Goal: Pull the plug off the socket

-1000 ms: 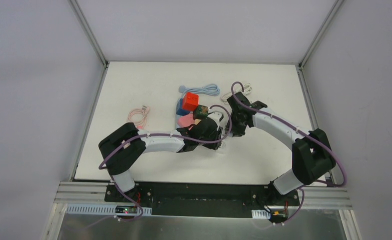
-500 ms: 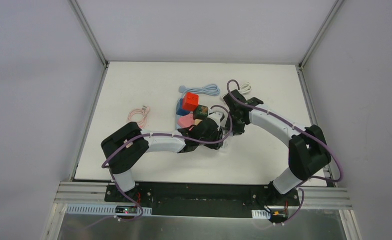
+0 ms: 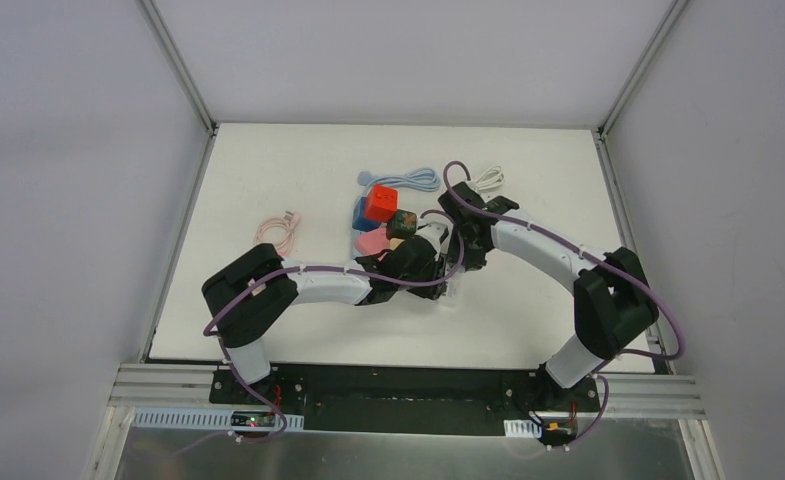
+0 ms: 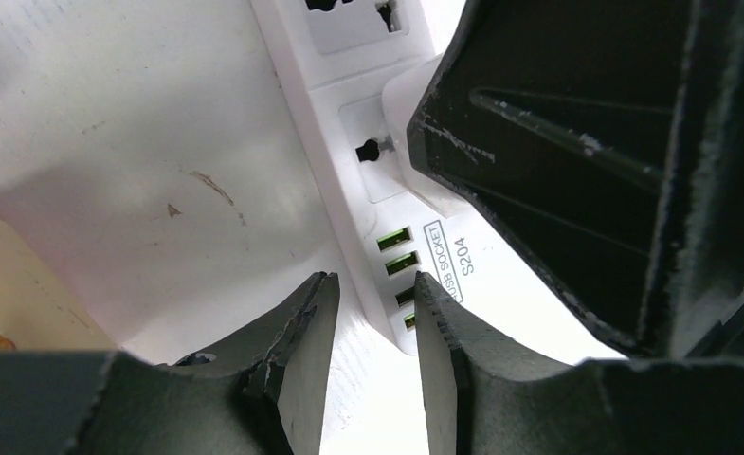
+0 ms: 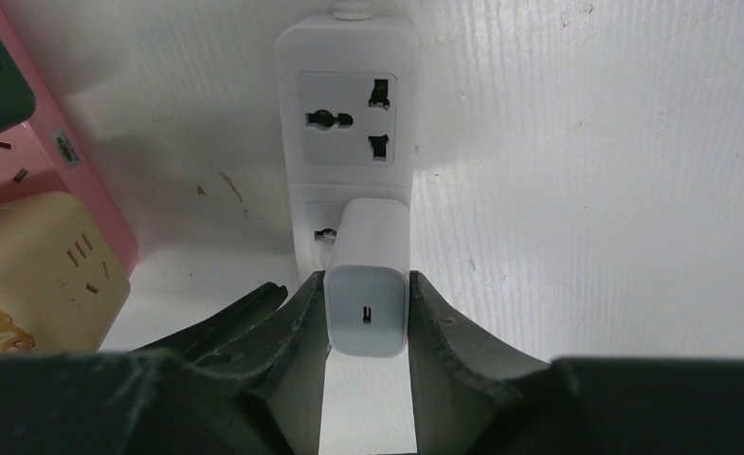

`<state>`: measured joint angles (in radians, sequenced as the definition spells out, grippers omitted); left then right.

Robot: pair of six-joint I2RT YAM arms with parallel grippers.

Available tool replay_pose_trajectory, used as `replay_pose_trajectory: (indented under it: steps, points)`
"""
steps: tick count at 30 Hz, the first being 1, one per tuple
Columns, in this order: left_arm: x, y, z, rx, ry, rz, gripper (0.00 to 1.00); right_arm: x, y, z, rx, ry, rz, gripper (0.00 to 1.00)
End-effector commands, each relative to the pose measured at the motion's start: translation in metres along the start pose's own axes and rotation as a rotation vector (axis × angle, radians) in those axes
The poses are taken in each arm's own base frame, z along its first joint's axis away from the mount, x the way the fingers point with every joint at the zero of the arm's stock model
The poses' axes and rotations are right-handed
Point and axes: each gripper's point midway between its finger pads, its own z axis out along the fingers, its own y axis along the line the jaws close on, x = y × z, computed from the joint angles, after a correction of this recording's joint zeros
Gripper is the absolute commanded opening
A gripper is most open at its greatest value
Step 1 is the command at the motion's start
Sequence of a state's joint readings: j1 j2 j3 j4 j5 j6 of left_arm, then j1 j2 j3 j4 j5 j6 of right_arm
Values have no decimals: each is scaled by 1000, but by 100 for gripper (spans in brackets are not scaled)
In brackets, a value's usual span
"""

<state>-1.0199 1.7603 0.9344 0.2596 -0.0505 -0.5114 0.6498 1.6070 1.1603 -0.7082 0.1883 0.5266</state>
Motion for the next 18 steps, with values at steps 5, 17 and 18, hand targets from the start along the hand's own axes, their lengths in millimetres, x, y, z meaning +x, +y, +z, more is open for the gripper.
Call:
replay_pose_trajectory:
  steps: [5, 17, 18]
  points:
    - [35, 16, -3, -51, 135, 117, 41, -9, 50, -38, -212, 42, 54, 0]
    - [32, 18, -4, -62, 131, 123, 36, -9, 30, -32, -157, -36, 53, 0]
    - [32, 18, -5, -60, 129, 123, 35, -13, 28, -35, -159, -48, 63, 0]
